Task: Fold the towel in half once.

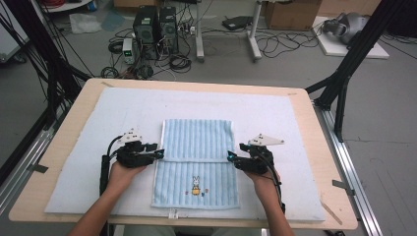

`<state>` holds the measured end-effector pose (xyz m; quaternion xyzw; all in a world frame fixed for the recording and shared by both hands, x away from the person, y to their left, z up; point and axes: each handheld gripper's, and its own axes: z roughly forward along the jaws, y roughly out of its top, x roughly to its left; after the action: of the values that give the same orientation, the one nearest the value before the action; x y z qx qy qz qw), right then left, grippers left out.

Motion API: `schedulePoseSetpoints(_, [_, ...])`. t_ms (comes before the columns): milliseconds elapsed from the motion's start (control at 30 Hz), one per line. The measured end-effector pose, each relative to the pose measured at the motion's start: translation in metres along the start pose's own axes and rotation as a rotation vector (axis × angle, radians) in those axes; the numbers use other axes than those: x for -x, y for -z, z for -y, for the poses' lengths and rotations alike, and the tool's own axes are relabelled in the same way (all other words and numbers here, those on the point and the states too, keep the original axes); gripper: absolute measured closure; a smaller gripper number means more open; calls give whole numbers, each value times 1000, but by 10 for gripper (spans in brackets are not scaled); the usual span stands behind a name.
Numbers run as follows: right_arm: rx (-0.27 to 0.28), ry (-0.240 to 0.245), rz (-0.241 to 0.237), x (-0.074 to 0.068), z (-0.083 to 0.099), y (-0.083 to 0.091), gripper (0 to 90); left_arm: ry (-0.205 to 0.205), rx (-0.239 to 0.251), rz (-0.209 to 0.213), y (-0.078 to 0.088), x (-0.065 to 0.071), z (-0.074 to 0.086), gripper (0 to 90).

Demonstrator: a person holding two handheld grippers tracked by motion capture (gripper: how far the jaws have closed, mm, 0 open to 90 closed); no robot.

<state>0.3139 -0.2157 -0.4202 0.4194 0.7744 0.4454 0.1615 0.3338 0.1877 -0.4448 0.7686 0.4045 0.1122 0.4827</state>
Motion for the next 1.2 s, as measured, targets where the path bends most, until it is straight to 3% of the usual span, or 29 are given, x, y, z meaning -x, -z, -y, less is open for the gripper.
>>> schedulePoseSetpoints(133, [-3,-16,22,6,4,3,406,-10,-18,-10,-2,4,4,576])
schedulePoseSetpoints(200, [-17,-1,23,6,5,2,407,-16,-27,-9,-3,5,5,611])
schedulePoseSetpoints(467, [-30,13,31,6,6,1,406,-98,-41,-17,-3,11,5,876])
schedulePoseSetpoints(633, [-48,31,27,5,7,-1,446,-81,9,10,3,11,2,886])
schedulePoseSetpoints(800, [-110,53,15,2,11,-13,483,-52,53,51,10,9,0,888])
schedulePoseSetpoints(867, [-131,59,21,2,14,-18,538,-46,61,63,12,10,0,888])
schedulePoseSetpoints(933, [-157,48,12,2,15,-21,665,-39,70,71,14,10,0,888])
schedulePoseSetpoints(1000, [-162,72,19,1,15,-22,780,-38,73,75,15,11,0,889])
schedulePoseSetpoints(1100, [-148,106,34,-3,13,-20,798,-35,75,78,17,11,0,889])
schedulePoseSetpoints(1200, [-139,104,28,-4,12,-16,797,-20,92,89,21,12,1,890])
